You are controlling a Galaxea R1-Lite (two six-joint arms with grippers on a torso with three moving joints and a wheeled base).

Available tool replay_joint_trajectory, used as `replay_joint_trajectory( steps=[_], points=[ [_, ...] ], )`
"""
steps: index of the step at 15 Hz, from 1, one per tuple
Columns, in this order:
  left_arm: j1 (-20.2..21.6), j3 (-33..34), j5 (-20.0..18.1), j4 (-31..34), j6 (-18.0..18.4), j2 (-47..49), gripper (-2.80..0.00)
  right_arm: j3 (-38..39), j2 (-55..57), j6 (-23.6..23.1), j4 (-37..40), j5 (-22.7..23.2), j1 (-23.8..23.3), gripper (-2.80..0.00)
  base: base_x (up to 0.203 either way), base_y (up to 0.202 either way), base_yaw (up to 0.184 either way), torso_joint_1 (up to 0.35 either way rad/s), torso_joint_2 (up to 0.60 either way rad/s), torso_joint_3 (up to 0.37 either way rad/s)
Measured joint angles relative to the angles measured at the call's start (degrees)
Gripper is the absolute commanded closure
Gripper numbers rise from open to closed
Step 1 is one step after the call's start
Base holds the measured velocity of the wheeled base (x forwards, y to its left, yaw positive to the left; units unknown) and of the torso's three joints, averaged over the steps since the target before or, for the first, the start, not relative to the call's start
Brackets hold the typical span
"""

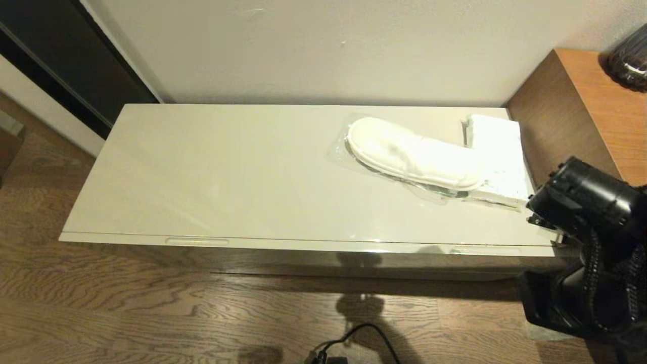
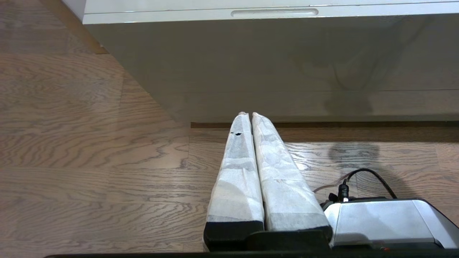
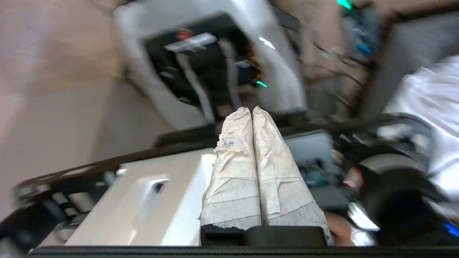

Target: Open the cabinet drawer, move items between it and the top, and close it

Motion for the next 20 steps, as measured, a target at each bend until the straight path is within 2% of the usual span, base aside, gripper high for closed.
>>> replay_joint_trajectory(
  steps=[1, 3, 5, 7, 10, 12, 13, 15, 18, 20],
  points=[
    [0.0, 0.0, 0.02, 0.02, -0.02, 0.0, 0.0, 2.15, -2.25, 0.66, -3.15, -0.25, 0.82, 0.0, 0.0, 0.0, 0.0, 0.0, 0.0, 0.0],
    [0.0, 0.0, 0.0, 0.02, -0.02, 0.0, 0.0, 4.12, -6.46, 1.02, -4.81, -1.67, 1.65, 0.0, 0.0, 0.0, 0.0, 0.0, 0.0, 0.0],
    [0.0, 0.0, 0.01, 0.0, -0.01, 0.0, 0.0, 3.26, -11.66, 2.58, -1.83, -4.95, 2.13, 0.0, 0.0, 0.0, 0.0, 0.0, 0.0, 0.0],
    [0.0, 0.0, 0.01, 0.0, -0.01, 0.0, 0.0, 0.65, -17.57, 3.7, 4.88, -8.85, 1.05, 0.0, 0.0, 0.0, 0.0, 0.0, 0.0, 0.0],
    [0.0, 0.0, 0.02, 0.0, -0.02, 0.0, 0.0, -3.89, -27.38, 3.12, 14.05, -16.81, -8.01, 0.0, 0.0, 0.0, 0.0, 0.0, 0.0, 0.0],
    [0.0, 0.0, 0.02, 0.0, -0.02, 0.0, 0.0, -8.35, -33.58, 1.61, 23.9, -19.8, -16.8, 0.0, 0.0, 0.0, 0.0, 0.0, 0.0, 0.0],
    [0.0, -0.02, 0.0, 0.0, -0.02, 0.0, 0.0, -9.58, -36.56, 0.42, 27.32, -19.96, -21.08, 0.0, 0.0, 0.0, 0.0, 0.0, 0.0, 0.0],
    [0.0, -0.02, 0.02, 0.0, 0.0, 0.0, 0.0, -9.42, -44.63, -3.39, 30.61, -18.85, -26.64, 0.0, 0.0, 0.0, 0.0, 0.0, 0.0, 0.0],
    [-0.02, 0.0, 0.02, 0.0, -0.02, 0.0, 0.0, -4.76, -57.62, -13.99, 32.01, -17.27, -31.15, 0.0, 0.0, 0.0, 0.0, 0.0, 0.0, 0.0],
    [-0.02, 0.0, 0.02, 0.0, -0.02, 0.0, 0.0, 1.18, -64.16, -21.14, 32.29, -15.68, -32.86, 0.0, 0.0, 0.0, 0.0, 0.0, 0.0, 0.0]
  ],
)
